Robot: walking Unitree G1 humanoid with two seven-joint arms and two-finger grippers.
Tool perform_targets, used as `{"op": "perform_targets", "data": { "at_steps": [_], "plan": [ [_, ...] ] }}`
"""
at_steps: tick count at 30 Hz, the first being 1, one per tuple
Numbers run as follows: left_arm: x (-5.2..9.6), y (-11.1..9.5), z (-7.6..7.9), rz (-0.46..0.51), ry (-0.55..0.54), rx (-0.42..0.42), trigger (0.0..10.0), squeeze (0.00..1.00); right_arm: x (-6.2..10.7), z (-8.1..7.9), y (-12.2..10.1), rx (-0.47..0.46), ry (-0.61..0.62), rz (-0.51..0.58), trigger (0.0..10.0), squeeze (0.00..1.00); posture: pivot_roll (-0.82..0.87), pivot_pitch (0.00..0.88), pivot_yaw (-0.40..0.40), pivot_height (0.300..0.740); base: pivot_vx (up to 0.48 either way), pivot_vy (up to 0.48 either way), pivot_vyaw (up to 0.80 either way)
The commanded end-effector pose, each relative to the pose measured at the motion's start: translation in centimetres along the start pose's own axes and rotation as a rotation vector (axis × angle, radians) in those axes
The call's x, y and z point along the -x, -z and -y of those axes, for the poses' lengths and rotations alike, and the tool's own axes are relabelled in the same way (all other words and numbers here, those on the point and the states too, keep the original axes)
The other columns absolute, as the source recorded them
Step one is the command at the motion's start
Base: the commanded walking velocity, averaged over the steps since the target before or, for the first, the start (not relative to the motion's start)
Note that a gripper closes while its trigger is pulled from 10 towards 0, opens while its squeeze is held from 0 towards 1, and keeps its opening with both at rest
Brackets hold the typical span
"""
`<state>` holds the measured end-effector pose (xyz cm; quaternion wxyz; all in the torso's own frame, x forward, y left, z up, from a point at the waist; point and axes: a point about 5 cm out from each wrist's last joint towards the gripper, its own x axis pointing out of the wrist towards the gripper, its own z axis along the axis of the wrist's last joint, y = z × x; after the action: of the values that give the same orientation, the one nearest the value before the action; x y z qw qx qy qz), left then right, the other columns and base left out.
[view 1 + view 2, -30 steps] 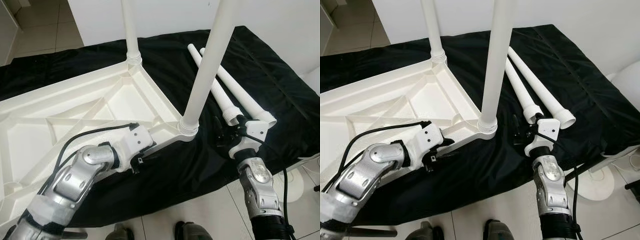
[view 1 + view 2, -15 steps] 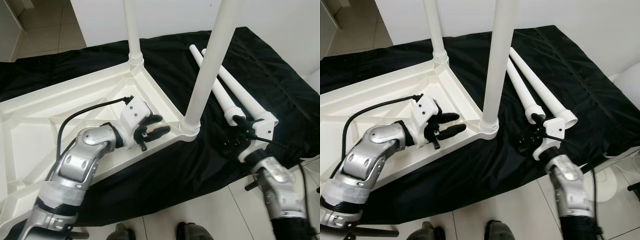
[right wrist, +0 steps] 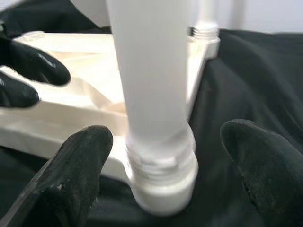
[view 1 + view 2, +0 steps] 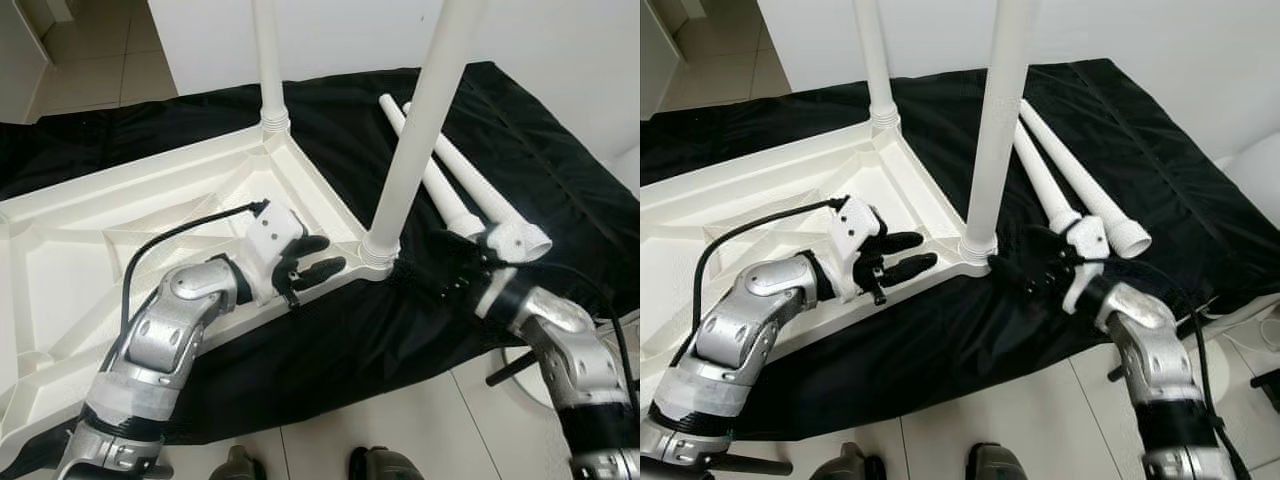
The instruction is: Building children table
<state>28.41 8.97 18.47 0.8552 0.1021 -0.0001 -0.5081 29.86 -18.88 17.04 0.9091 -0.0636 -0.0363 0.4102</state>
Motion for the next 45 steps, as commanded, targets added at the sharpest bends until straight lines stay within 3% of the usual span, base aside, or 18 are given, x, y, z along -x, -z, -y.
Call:
{"op": "perform_targets", "data": {
  "at_steps": [1, 10, 17, 25, 35, 45],
  "plan": [
    [0.3, 0.0, -0.5, -0.006, -0.134, -0.002, 10.0, 0.0, -0.2, -0.2, 0.6, -0.015, -0.022, -0.023, 10.0, 0.0, -0.05, 0.072, 0.003, 0.74, 0.0, 0.0, 0.0],
    [0.0, -0.2, -0.1, -0.002, -0.122, -0.01, 10.0, 0.0, -2.8, 0.3, 0.4, -0.002, -0.045, -0.005, 10.0, 0.0, -0.03, 0.111, -0.022, 0.74, 0.0, 0.0, 0.0],
    [-1.3, -0.4, 0.4, 0.002, -0.096, -0.03, 10.0, 0.0, -4.3, 1.2, 0.4, 0.056, -0.021, -0.012, 10.0, 0.0, -0.02, 0.186, -0.046, 0.74, 0.0, 0.0, 0.0],
    [-2.1, -1.2, 0.8, 0.031, -0.101, -0.023, 10.0, 0.0, -4.3, 2.5, 0.4, 0.06, 0.049, -0.004, 10.0, 0.0, -0.02, 0.196, -0.037, 0.74, 0.0, 0.0, 0.0],
    [-2.1, -0.5, 1.8, 0.031, -0.092, 0.022, 10.0, 0.0, -3.5, 3.5, 0.3, 0.077, 0.126, 0.027, 10.0, 0.0, -0.05, 0.168, -0.007, 0.74, 0.0, 0.0, 0.0],
    [-2.1, -0.5, 0.8, 0.022, -0.133, 0.006, 10.0, 0.0, -2.8, 4.1, 0.6, 0.077, 0.186, 0.037, 10.0, 0.0, -0.06, 0.148, -0.002, 0.74, 0.0, 0.0, 0.0]
  ]
}}
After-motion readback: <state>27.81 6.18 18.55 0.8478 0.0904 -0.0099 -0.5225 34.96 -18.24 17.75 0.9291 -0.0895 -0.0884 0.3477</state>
